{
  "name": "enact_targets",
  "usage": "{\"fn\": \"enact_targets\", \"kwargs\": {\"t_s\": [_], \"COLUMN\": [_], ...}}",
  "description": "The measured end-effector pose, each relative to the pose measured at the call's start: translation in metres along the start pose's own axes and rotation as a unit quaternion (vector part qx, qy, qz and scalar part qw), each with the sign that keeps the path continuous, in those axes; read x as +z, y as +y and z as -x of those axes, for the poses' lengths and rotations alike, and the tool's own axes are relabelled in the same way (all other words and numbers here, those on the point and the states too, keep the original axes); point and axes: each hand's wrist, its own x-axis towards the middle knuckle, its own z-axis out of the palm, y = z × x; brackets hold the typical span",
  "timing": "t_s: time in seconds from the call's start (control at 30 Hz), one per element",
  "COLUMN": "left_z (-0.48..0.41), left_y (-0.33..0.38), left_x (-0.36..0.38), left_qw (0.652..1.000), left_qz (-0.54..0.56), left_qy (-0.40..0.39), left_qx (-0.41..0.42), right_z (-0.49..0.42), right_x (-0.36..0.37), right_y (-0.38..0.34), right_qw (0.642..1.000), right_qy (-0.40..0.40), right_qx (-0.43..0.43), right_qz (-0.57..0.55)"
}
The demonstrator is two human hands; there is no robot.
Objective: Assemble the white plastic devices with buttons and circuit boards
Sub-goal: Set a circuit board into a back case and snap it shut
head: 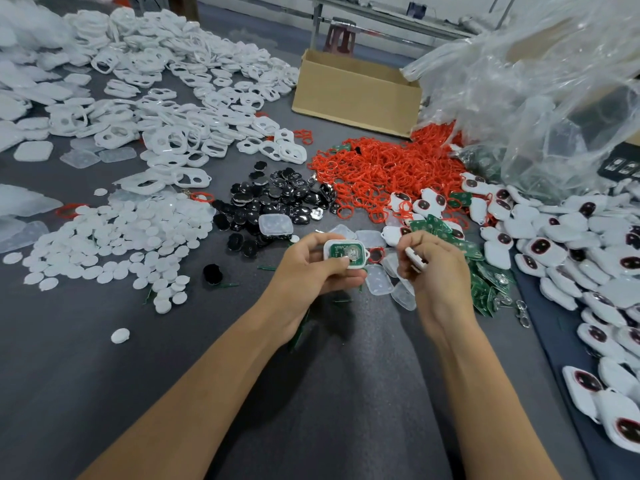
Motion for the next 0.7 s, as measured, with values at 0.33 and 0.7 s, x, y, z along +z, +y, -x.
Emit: {"fn": "enact_targets", "kwargs": {"t_s": [0.33, 0.7], "left_z": [0.0015, 0.0007], "left_y": [-0.0039, -0.0053], "left_x": [0.0006, -0.0011], "left_qw": [0.998, 0.996], "left_qz": [-0.049, -0.082], "left_qy": [-0.008, -0.017], "left_qx": [0.025, 0.024], "right_z": [0.0085, 0.0049], "right_x": [0.0086, 0.0017], "right_y": [0.0089, 0.0094], "right_qw": [0.912, 0.883], "right_qy": [-0.036, -0.075], "right_qx": [-0.238, -0.252], "right_qz": [0.332, 0.388]}}
